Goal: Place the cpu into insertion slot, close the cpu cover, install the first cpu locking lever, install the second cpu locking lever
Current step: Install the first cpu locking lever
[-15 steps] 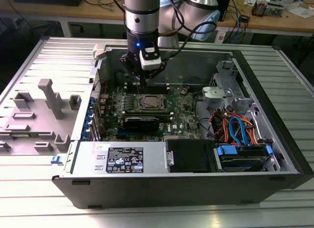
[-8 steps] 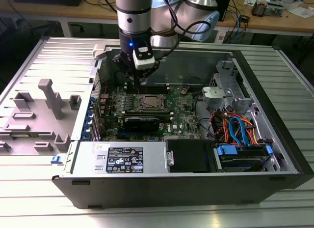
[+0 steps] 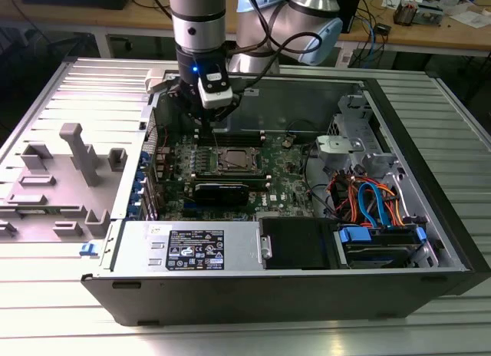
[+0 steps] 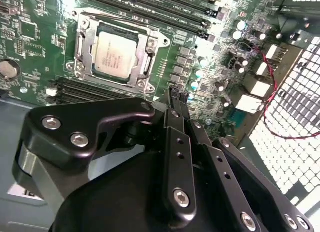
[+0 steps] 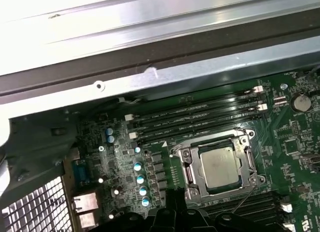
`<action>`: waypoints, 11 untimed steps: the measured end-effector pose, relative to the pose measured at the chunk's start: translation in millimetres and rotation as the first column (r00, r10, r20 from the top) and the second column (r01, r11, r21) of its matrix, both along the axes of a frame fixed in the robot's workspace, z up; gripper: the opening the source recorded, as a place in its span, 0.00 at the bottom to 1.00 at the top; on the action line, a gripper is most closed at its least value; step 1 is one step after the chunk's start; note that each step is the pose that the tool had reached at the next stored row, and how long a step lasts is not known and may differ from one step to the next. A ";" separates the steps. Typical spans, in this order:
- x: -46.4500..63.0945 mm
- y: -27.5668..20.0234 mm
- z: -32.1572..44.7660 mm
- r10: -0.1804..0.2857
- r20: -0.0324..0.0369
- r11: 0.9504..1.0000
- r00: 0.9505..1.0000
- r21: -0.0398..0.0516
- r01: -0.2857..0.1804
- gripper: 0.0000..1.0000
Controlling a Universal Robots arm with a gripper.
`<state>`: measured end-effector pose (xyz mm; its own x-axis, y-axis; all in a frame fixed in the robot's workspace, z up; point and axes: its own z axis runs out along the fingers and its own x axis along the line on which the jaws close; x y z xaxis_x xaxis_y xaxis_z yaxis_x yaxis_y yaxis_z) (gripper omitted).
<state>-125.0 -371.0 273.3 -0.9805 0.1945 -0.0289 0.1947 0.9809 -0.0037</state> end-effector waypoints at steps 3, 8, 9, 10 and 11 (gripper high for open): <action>-0.3 -0.1 -0.3 0.052 0.000 0.999 0.999 0.000 -0.052 0.11; -0.5 -0.1 -1.3 0.135 0.000 0.991 0.991 0.001 -0.135 0.11; -0.7 -0.1 -1.6 0.147 0.000 0.989 0.989 0.001 -0.147 0.11; -1.2 -0.1 -2.0 0.158 0.000 0.987 0.987 0.001 -0.158 0.11; -1.5 0.0 -2.0 0.162 0.000 0.987 0.987 0.001 -0.162 0.11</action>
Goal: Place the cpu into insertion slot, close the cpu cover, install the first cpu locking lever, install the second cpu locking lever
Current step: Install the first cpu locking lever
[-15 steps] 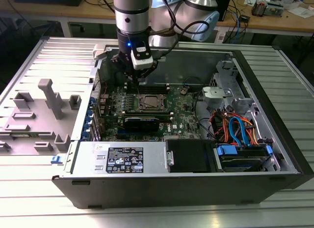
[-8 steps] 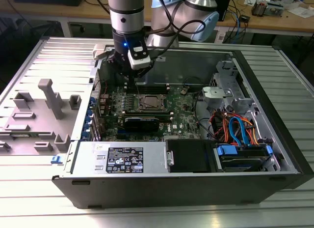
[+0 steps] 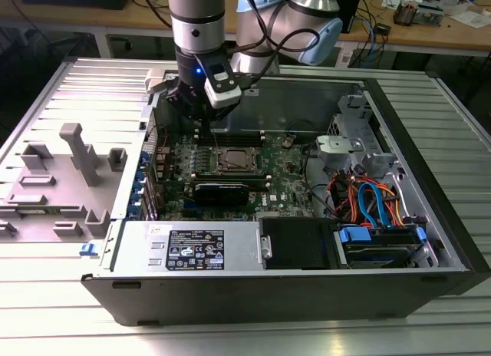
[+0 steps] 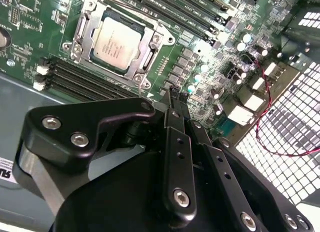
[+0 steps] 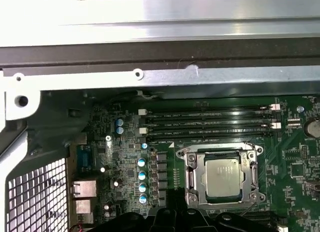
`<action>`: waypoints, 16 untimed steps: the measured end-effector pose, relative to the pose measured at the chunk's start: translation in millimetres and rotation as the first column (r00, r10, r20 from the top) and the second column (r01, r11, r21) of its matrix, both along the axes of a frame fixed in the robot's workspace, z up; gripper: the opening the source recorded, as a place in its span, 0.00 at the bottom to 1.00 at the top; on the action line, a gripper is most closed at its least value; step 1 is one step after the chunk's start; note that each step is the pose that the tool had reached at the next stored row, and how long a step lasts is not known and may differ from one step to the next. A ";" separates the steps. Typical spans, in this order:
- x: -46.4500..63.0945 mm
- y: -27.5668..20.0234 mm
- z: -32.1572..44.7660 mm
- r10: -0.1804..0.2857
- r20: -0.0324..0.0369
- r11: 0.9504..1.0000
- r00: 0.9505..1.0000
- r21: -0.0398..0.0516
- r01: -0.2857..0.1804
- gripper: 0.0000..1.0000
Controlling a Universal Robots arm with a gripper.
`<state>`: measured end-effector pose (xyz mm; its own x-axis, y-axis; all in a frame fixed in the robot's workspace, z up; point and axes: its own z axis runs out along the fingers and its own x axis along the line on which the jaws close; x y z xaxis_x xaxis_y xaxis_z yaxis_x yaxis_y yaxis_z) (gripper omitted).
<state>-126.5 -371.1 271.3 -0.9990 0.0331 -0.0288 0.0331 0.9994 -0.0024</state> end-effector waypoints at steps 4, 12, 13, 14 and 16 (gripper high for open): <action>0.0 0.0 0.0 0.000 0.000 1.000 1.000 0.000 0.000 0.11; -2.9 1.1 -1.5 0.021 0.000 1.000 1.000 0.002 -0.021 0.11; -2.9 2.1 -2.2 0.022 0.000 1.000 1.000 0.002 -0.022 0.11; -2.9 3.5 -2.5 0.023 0.000 1.000 1.000 0.002 -0.023 0.11; -3.0 7.8 -3.9 0.026 0.000 1.000 1.000 0.001 -0.026 0.11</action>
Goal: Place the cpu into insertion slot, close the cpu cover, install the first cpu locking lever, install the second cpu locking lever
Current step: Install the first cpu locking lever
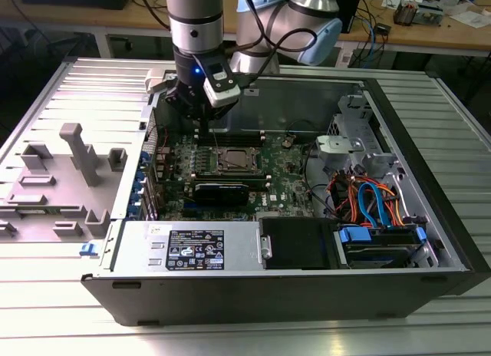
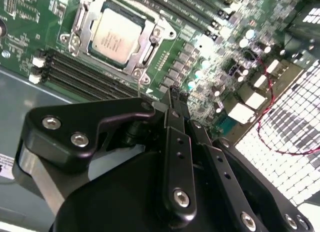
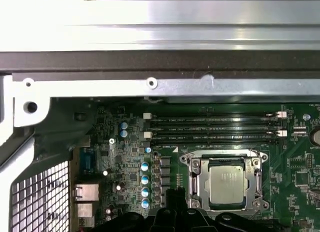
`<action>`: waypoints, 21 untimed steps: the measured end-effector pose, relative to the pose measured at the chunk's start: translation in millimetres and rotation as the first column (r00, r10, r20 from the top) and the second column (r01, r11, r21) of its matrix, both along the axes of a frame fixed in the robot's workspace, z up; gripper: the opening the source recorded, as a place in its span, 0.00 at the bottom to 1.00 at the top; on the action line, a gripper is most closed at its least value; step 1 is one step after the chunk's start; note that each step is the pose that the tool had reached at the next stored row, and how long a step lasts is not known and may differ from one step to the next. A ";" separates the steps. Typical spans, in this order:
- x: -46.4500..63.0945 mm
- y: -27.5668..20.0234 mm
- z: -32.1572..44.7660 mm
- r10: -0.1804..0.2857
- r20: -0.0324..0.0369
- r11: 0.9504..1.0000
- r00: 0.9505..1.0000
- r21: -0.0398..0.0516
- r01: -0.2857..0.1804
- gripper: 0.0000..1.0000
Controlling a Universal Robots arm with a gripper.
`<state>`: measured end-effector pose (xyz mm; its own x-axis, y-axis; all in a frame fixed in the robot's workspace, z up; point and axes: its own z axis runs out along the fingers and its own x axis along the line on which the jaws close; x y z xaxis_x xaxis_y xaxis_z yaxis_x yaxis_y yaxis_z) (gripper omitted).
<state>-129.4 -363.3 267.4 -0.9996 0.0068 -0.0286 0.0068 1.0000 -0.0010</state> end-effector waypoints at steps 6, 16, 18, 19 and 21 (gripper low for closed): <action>-0.1 14.3 -3.7 0.014 0.000 1.000 1.000 0.000 -0.014 0.11; 10.3 21.8 -5.0 0.030 0.000 1.000 1.000 0.000 -0.030 0.11; 16.4 22.1 -5.7 0.032 0.000 1.000 1.000 0.000 -0.032 0.11; 18.4 22.3 -6.1 0.032 0.000 0.999 0.999 0.000 -0.032 0.11; 23.9 22.5 -7.3 0.033 0.000 0.999 0.999 0.000 -0.033 0.11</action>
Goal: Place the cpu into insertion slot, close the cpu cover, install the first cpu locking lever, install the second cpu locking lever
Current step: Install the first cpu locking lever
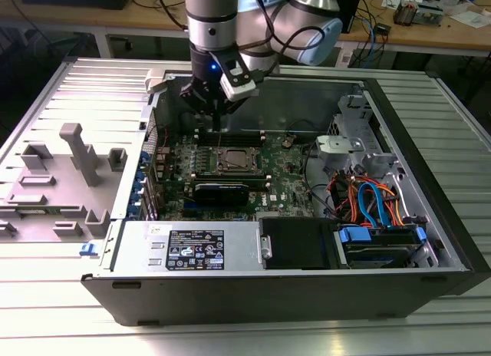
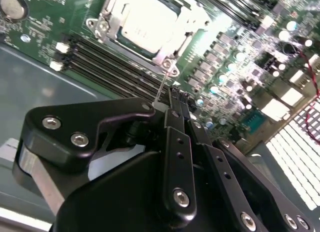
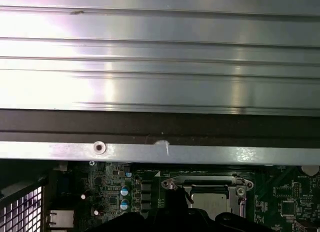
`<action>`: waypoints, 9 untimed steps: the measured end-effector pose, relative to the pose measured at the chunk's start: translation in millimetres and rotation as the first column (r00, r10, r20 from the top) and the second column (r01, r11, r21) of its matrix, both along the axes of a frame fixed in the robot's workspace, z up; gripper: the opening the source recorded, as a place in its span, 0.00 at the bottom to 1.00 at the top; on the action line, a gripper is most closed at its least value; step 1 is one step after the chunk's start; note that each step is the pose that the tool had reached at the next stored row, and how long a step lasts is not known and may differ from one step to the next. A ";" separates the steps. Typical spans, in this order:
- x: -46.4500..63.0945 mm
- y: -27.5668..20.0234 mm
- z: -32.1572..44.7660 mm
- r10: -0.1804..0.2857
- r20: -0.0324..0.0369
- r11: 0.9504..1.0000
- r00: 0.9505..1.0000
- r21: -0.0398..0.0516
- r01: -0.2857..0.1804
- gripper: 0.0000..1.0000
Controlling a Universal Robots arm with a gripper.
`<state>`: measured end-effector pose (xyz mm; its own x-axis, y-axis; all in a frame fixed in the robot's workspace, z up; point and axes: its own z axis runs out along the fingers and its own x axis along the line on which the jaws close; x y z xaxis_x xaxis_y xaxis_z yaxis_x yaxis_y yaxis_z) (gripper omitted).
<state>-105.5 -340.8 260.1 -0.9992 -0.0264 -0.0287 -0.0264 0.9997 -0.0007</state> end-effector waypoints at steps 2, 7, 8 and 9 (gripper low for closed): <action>3.8 0.1 -1.8 0.000 0.000 1.000 1.000 0.000 0.000 0.11; 4.7 0.2 -2.4 0.000 0.000 1.000 1.000 0.000 0.000 0.11; 4.8 0.2 -2.4 0.000 0.000 1.000 1.000 0.000 0.000 0.11; 4.9 0.2 -2.4 0.000 0.000 1.000 1.000 0.000 0.000 0.11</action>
<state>-100.6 -340.5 257.7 -0.9992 -0.0267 -0.0287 -0.0267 0.9996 -0.0008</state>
